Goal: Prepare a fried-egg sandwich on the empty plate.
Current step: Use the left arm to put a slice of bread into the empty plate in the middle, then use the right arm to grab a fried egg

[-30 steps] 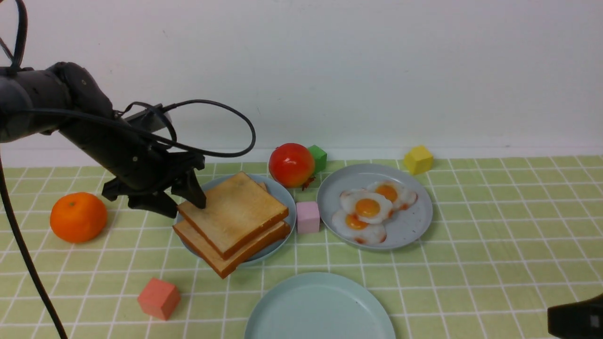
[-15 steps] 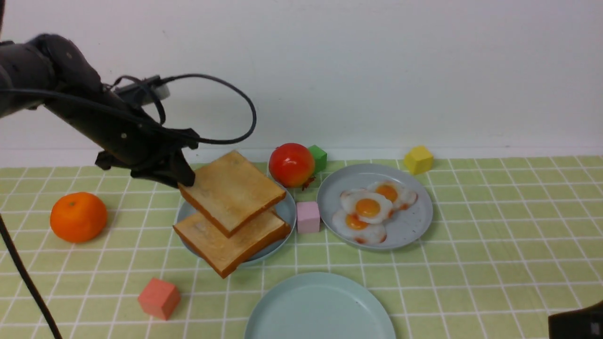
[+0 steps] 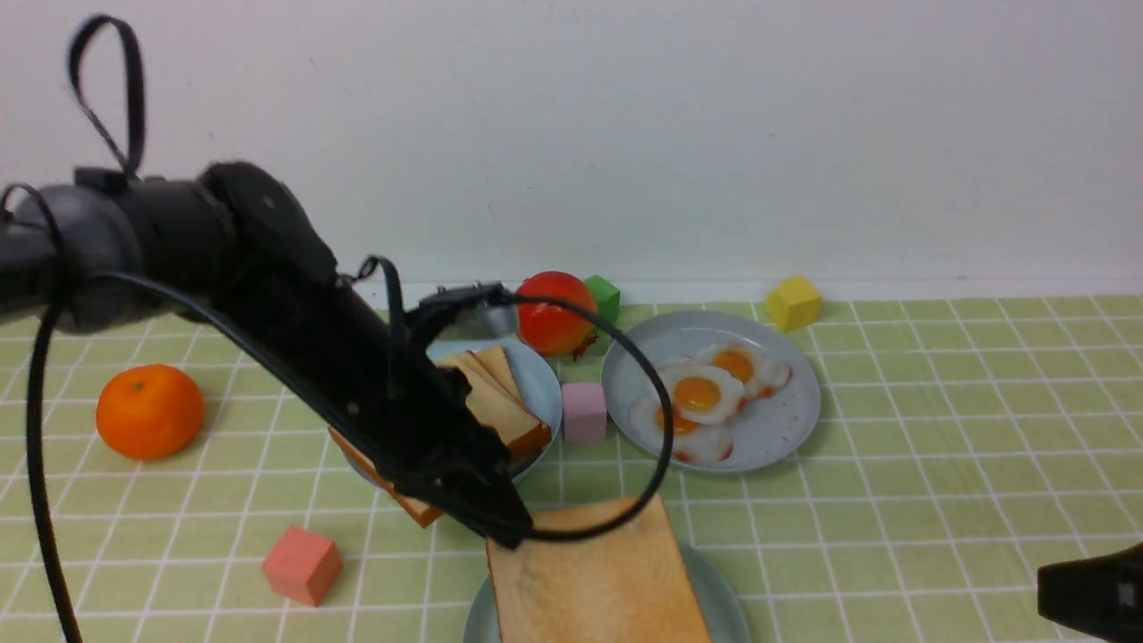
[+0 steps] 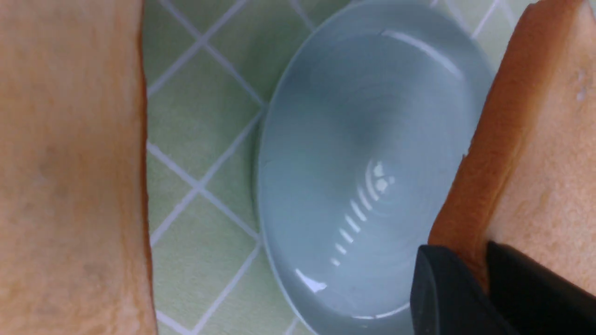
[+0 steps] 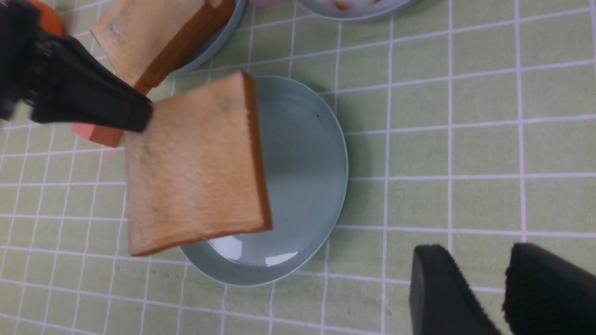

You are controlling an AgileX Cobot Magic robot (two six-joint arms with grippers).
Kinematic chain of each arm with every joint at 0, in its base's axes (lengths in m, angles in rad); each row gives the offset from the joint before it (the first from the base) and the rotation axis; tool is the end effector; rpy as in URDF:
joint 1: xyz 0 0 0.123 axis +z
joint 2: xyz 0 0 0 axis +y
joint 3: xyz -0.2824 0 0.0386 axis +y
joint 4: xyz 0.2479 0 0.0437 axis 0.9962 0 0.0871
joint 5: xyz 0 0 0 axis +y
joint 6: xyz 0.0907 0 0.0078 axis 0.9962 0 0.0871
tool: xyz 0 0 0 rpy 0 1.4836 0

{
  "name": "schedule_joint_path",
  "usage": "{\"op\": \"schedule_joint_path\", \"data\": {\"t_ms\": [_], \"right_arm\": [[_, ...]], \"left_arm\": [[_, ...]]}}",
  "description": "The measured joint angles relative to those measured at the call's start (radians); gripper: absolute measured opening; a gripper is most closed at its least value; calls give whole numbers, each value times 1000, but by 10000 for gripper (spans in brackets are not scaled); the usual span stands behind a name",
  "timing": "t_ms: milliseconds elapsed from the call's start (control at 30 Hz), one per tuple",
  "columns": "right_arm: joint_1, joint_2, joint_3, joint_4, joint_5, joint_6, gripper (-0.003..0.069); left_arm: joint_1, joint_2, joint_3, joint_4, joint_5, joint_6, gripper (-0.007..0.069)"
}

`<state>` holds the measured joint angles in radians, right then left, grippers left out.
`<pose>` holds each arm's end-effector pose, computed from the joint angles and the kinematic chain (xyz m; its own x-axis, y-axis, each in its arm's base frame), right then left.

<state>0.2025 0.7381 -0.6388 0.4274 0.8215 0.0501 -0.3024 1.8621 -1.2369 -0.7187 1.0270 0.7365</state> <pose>0.1210 0.0531 0.2990 -0.7892 0.1723 -0.5894 -0.1388 0.8849 0.4446 0.3236 -0.1547 0.1983 -0.8017 0.5154 -0.3027 0.5948 0.6382 -0.4888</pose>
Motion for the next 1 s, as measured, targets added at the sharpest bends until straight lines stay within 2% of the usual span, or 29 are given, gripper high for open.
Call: {"op": "schedule_joint_path", "data": {"t_ms": [200,300,400,533,567,633,667,700,767,867,900,1000], "right_arm": [[0,0,0,0,-29,0,241],[0,14,-4,0,-53,0,257],[0,63,-44,-5,-68,0,300],[0,211,-161,4,-118,0,421],[0,267,-186,17,-152,0,454],[0,317,-206,38,-188,0,477],[0,413,-236,93,-252,-1,503],[0,413,-239,93,-259,-1,503],[0,565,-276,199,-341,-32,510],[0,735,-328,320,-374,-104,490],[0,771,-349,343,-377,-129,482],[0,968,-453,463,-369,-217,444]], "left_arm": [[-61,31,33,57,-171,-83,124],[-76,28,32,98,-205,-142,248],[-78,7,7,193,-200,-221,375],[-78,-68,-115,393,-161,-476,558],[-77,-97,-150,418,-128,-539,588],[-77,-122,-181,420,-95,-575,601],[-81,-162,-212,395,-45,-596,606],[-84,-174,-215,390,-40,-596,605],[-113,-253,-201,305,-6,-549,564],[-149,-327,-139,214,-17,-472,482],[-161,-347,-115,194,-23,-448,448],[-178,-414,-20,135,-71,-374,270]]}}
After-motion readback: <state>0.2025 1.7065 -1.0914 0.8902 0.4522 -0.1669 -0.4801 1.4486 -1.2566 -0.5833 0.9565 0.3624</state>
